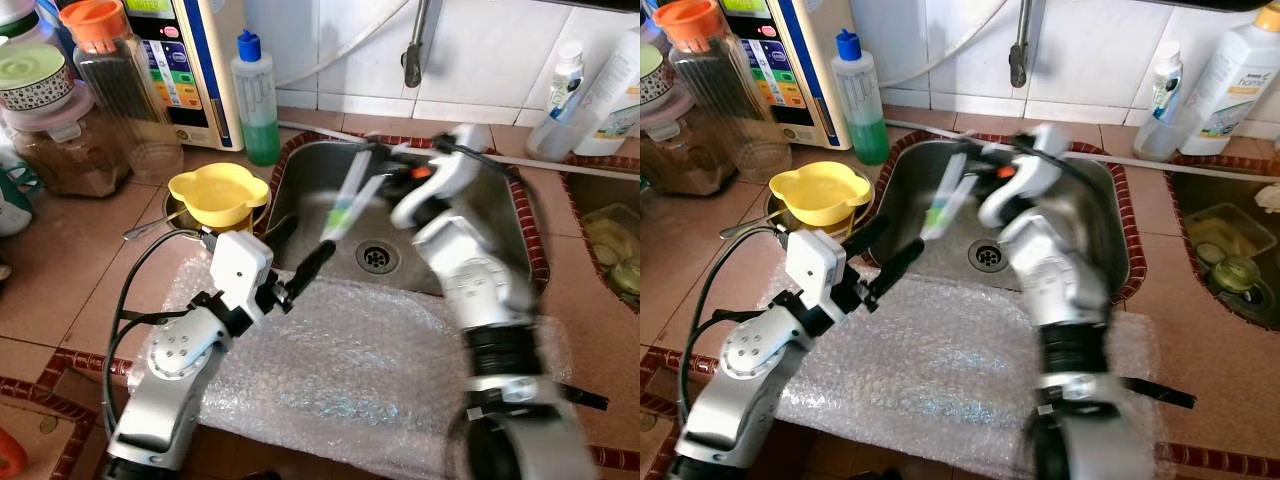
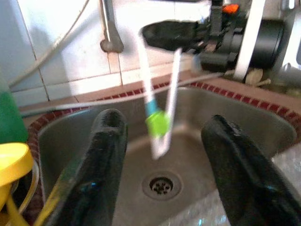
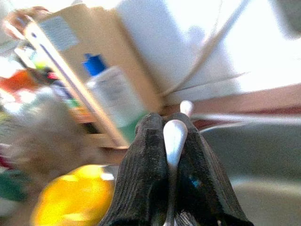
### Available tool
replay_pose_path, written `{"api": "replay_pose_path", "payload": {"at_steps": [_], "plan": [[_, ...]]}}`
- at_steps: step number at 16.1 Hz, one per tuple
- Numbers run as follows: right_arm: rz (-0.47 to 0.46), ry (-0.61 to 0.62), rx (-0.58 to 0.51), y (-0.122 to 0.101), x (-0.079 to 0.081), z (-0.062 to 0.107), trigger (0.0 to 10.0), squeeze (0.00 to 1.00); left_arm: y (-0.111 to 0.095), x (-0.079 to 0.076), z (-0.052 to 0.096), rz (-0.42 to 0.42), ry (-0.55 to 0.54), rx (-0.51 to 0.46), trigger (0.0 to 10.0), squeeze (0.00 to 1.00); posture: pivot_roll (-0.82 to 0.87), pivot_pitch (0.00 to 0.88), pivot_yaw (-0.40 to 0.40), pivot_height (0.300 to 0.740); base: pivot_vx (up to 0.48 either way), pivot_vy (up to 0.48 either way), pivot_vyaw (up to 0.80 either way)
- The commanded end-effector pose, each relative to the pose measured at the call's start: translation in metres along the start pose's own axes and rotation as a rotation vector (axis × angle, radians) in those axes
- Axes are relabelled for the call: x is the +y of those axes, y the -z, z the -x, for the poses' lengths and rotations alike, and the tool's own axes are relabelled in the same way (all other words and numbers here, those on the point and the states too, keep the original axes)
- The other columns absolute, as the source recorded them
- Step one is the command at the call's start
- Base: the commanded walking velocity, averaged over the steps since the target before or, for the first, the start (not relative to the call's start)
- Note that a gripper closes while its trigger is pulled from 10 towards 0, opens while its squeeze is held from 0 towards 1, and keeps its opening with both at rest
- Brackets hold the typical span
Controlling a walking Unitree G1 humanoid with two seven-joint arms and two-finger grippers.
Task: Kitchen organization
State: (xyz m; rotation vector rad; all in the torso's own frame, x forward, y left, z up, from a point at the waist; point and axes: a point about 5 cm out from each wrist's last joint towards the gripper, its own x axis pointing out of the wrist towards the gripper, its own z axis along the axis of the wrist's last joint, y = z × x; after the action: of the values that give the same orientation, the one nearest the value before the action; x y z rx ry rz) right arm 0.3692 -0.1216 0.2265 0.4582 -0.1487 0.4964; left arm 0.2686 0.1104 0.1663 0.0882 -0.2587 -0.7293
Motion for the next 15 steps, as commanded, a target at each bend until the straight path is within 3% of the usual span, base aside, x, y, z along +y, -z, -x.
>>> {"api": "replay_pose_path", "payload": {"at_steps": [1,5,7,8,9,10,11,15], "plan": [[0.105,-0.01,0.018,0.0,-0.005,0.002,0.0,0.0,0.004,0.0,0.004,0.006,0.03,0.032,10.0,1.0,-0.15,0.147,0.045,0.74,0.0,0.0,0.0],[0.349,0.059,0.168,0.021,-0.043,0.032,0.0,0.0,0.012,0.0,0.01,0.054,0.092,0.103,10.0,1.0,-0.15,0.146,0.054,0.74,0.0,0.0,0.0],[0.398,0.097,0.205,0.034,-0.057,0.048,1.6,0.0,0.014,-0.004,0.01,0.062,0.139,0.135,10.0,1.0,-0.15,0.144,0.062,0.74,0.0,0.0,0.0],[0.402,0.105,0.205,0.036,-0.059,0.05,1.6,0.0,0.014,-0.005,0.01,0.06,0.147,0.138,10.0,1.0,-0.15,0.144,0.062,0.74,0.0,0.0,0.0],[0.432,0.137,0.234,0.041,-0.065,0.055,3.0,0.0,0.015,-0.006,0.01,0.048,0.159,0.146,10.0,1.0,-0.15,0.143,0.068,0.74,0.0,0.0,0.0],[0.489,0.177,0.283,0.047,-0.071,0.059,10.0,0.29,0.014,-0.005,0.01,0.044,0.16,0.148,10.0,1.0,-0.15,0.142,0.069,0.74,0.0,0.0,0.0],[0.498,0.186,0.304,0.051,-0.073,0.061,10.0,1.0,0.014,-0.004,0.009,0.04,0.157,0.149,10.0,1.0,-0.15,0.14,0.071,0.74,0.0,0.0,0.0],[0.62,0.209,0.342,0.055,-0.078,0.06,10.0,1.0,0.012,0.001,0.011,0.019,0.14,0.152,10.0,1.0,-0.14,0.139,0.073,0.74,0.0,0.0,0.0]]}}
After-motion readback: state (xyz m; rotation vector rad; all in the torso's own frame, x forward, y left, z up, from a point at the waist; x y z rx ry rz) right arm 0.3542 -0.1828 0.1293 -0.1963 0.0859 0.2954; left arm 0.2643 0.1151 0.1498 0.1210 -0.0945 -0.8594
